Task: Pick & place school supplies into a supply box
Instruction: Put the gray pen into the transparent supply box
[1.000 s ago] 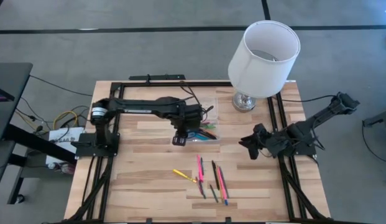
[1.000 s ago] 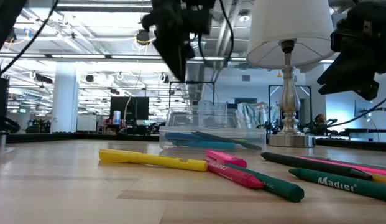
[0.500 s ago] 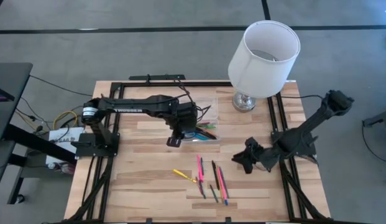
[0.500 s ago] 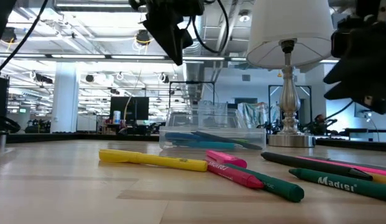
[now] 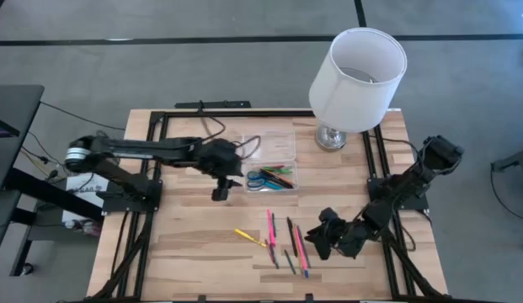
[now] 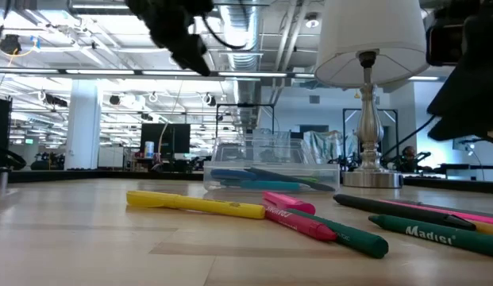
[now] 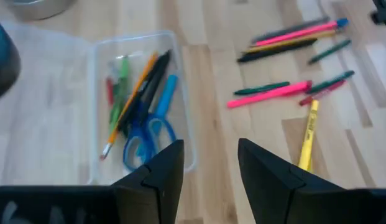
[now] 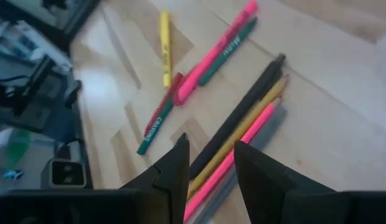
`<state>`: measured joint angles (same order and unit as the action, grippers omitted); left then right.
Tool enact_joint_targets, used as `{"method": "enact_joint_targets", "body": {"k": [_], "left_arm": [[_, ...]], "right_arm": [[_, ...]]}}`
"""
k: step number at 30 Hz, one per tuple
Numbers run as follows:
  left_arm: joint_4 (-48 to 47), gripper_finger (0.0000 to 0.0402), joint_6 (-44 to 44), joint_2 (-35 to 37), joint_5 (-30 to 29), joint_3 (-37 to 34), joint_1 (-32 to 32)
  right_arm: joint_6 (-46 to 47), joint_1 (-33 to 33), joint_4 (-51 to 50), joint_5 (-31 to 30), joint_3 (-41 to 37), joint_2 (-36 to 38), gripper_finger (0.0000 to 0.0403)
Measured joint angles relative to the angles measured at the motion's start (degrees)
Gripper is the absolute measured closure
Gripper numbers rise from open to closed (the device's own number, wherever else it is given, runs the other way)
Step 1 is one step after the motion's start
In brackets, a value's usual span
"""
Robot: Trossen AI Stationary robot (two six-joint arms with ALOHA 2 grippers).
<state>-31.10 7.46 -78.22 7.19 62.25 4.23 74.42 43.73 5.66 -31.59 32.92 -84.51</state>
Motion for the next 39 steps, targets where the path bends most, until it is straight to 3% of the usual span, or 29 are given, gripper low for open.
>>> {"method": "enact_joint_targets", "body": {"k": [6, 10, 16, 29, 39], "left_arm": [[6.64, 0.0256, -6.46, 10.65, -6.61, -11.46, 0.0], [10.41, 0.0256, -9.81, 16.04, -9.12, -16.97, -0.03], [13.05, 0.0256, -11.56, 20.96, -10.94, -22.24, -0.26], [14.11, 0.0256, -9.26, 22.06, -10.74, -24.16, -0.44], [13.77, 0.0256, -7.07, 22.04, -9.27, -24.16, -0.46]], "right_arm": [[6.35, -0.39, -10.4, 2.83, 6.05, -5.31, 0.0285], [11.22, -1.34, -20.31, 8.07, 10.88, -8.49, 0.0285], [12.21, -2.76, -22.62, 10.54, 14.6, -10.19, 0.0285], [12.77, -5.96, -23.78, 16.24, 19.13, -15.86, 0.0285], [14.6, -6.62, -31.48, 18.01, 24.88, -19.84, 0.0285]]}}
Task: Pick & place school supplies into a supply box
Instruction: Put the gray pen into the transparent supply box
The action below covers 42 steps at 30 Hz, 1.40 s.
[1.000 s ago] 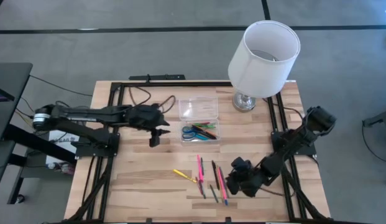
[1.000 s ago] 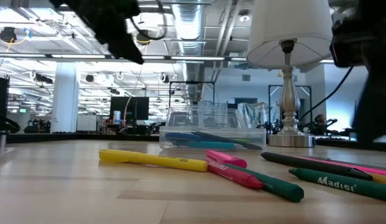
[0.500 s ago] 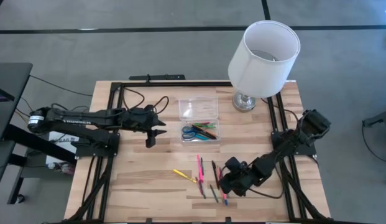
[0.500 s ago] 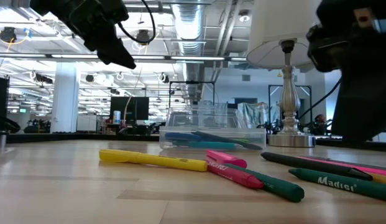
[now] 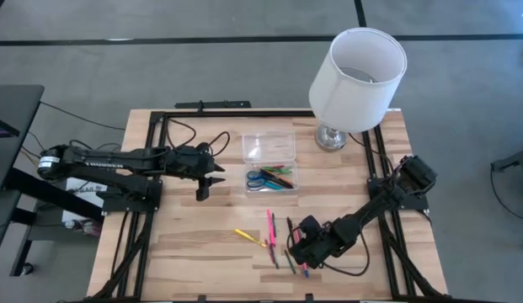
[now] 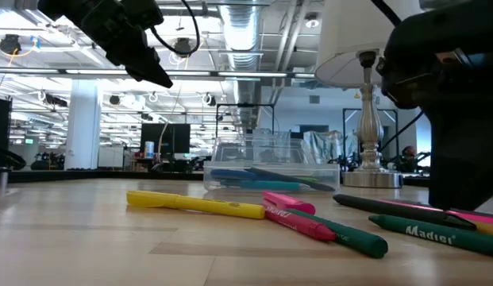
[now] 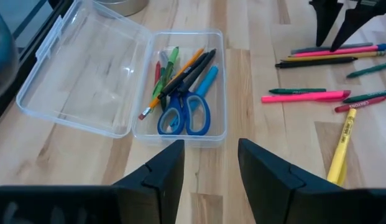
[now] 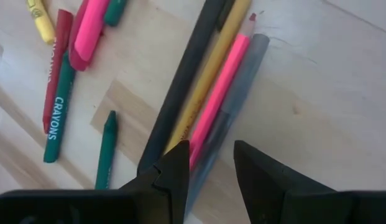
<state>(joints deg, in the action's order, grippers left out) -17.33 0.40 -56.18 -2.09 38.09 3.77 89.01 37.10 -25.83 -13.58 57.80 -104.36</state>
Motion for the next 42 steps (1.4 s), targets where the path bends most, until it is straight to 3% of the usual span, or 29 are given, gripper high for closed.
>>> {"method": "enact_joint_targets", "body": {"k": [27, 42], "left_arm": [[0.03, 0.0256, 2.44, -0.02, -0.11, 0.0, 0.02], [0.07, 0.0256, 3.5, -0.02, -0.22, 0.0, 0.09]], "right_arm": [[1.44, 0.47, -0.52, 1.83, 0.07, 0.22, 0.0285], [3.63, 0.9, -3.52, 6.86, 0.24, 0.42, 0.0285]]}}
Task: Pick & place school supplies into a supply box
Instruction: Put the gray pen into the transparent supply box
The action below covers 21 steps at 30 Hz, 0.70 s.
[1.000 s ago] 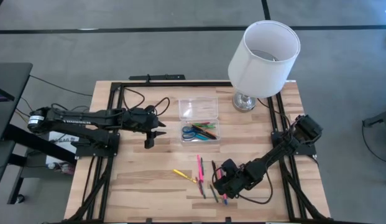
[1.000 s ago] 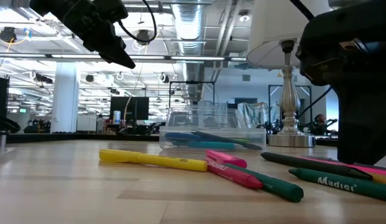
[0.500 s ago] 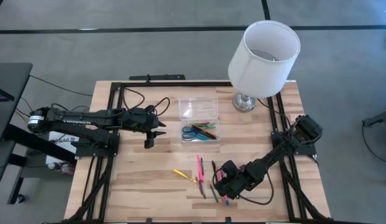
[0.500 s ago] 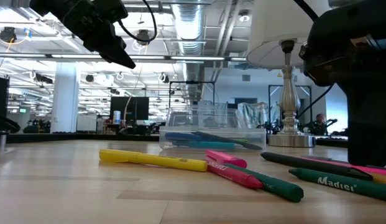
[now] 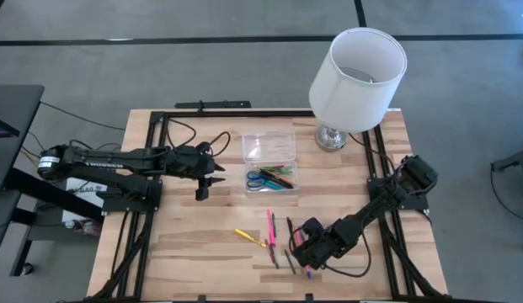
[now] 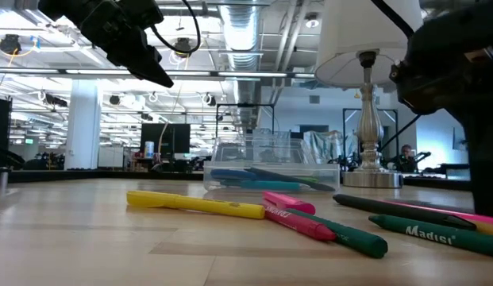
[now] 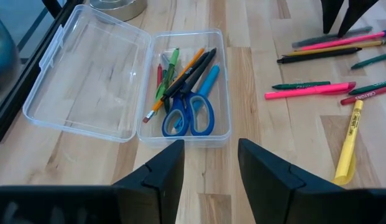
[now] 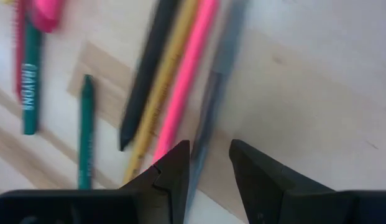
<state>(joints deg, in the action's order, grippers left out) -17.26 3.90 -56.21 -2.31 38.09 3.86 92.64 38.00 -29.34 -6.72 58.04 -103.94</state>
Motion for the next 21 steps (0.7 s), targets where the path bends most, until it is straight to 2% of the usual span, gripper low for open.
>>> {"method": "enact_joint_targets", "body": {"k": [8, 15, 21], "left_arm": [[0.0, 0.0255, 0.0, 0.0, -0.04, 0.0, 0.0], [0.02, 0.0255, 0.0, -0.02, -0.09, 0.0, 0.0], [0.02, 0.0256, 0.0, 0.0, -0.11, 0.0, 0.0]], "right_arm": [[1.55, -0.65, -3.22, 2.51, 0.02, 0.09, 0.0285], [-4.23, -2.95, -3.75, 3.56, 0.6, -0.04, 0.0285], [-4.43, -5.41, -8.87, 6.75, 0.66, -0.07, 0.0312]]}}
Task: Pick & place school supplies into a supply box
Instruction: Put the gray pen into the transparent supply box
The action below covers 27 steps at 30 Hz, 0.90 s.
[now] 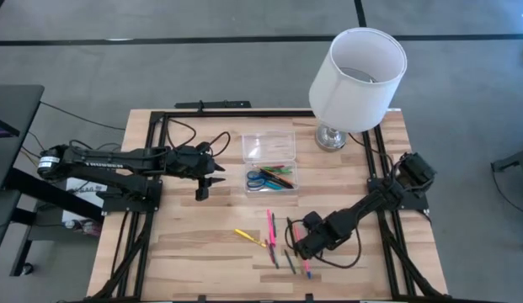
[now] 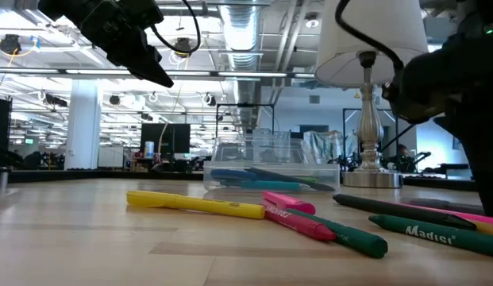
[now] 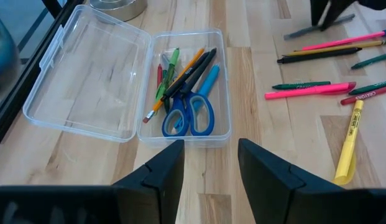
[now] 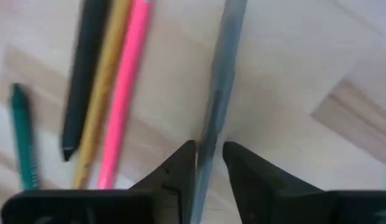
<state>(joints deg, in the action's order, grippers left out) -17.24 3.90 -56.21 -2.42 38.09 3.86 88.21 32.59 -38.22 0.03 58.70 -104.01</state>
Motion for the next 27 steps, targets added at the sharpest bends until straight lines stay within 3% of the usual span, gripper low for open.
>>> {"method": "enact_joint_targets", "body": {"k": [14, 27], "left_arm": [[-0.02, 0.0256, 0.94, -0.02, -1.49, 0.0, 0.0], [0.0, 0.0256, 0.85, -0.02, -1.49, 0.0, 0.04]], "right_arm": [[-1.44, -2.8, -4.9, 2.14, 0.01, 0.0, 0.0383], [-4.79, -4.36, -5.97, 7.39, 0.3, -2.27, 0.0366]]}}
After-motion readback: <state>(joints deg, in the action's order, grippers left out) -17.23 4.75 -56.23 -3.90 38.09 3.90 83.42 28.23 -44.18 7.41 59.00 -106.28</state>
